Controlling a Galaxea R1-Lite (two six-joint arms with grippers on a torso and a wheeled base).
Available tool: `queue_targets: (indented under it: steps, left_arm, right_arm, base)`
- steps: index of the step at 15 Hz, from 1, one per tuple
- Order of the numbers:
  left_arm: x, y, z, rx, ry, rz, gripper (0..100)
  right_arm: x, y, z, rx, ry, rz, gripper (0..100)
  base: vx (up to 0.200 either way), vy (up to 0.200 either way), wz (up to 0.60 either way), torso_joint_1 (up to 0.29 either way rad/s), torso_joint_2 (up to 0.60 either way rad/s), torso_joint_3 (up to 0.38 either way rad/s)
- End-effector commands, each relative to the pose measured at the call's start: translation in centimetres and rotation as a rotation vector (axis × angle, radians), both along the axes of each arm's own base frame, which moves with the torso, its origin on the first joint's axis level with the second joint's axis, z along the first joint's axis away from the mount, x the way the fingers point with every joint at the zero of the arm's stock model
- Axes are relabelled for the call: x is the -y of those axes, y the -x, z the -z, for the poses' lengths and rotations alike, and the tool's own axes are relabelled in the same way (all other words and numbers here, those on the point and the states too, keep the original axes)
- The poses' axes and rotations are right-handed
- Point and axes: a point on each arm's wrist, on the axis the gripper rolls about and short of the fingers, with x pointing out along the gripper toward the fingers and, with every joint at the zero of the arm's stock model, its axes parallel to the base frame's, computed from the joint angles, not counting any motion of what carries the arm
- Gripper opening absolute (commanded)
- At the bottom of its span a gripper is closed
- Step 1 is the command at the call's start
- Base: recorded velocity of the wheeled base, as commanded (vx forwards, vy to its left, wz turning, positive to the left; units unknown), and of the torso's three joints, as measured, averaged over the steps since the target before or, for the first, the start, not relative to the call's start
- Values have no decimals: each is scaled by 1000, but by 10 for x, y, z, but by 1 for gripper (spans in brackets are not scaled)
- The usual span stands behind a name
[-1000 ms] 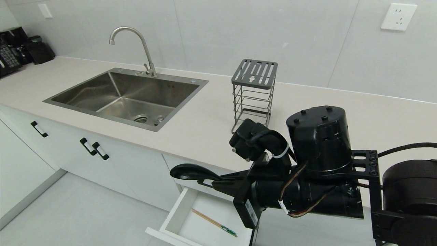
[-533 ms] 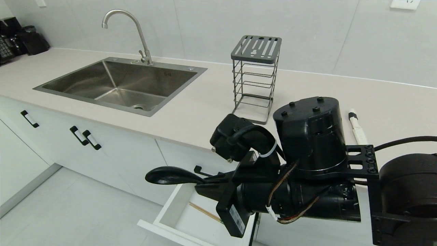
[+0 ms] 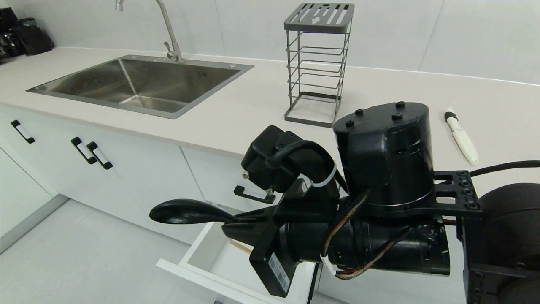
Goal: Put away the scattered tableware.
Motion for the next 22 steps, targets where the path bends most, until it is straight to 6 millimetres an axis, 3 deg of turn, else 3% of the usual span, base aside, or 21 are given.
queue_targets:
  steps: [1,4,7,14,18,22]
  left_arm:
    - [0,0,0,1,1,-1,100]
    - [0,0,0,1,1,-1,100]
    - [0,0,0,1,1,-1,100]
    - [0,0,0,1,1,-1,100]
    - [0,0,0,1,1,-1,100]
    - [0,0,0,1,1,-1,100]
  right_arm:
    - [5,10,-9,12,-10,-22,0]
    - [37,28,-38,-9,61,-17,0]
    - [46,30,-32,-10,90,33,0]
    - [-6,11,14,-1,113,43,0]
    - [-11,4,19,-3,128,68,0]
    - [-33,-7,29,-4,134,68,0]
  base:
    - [0,0,0,-242,471,212]
    - [0,0,0,-235,439,193]
    - [0,0,0,-132,216,97]
    - [0,0,0,-8,25,14]
    - [0,0,0,0,0,0]
    - [0,0,0,0,0,0]
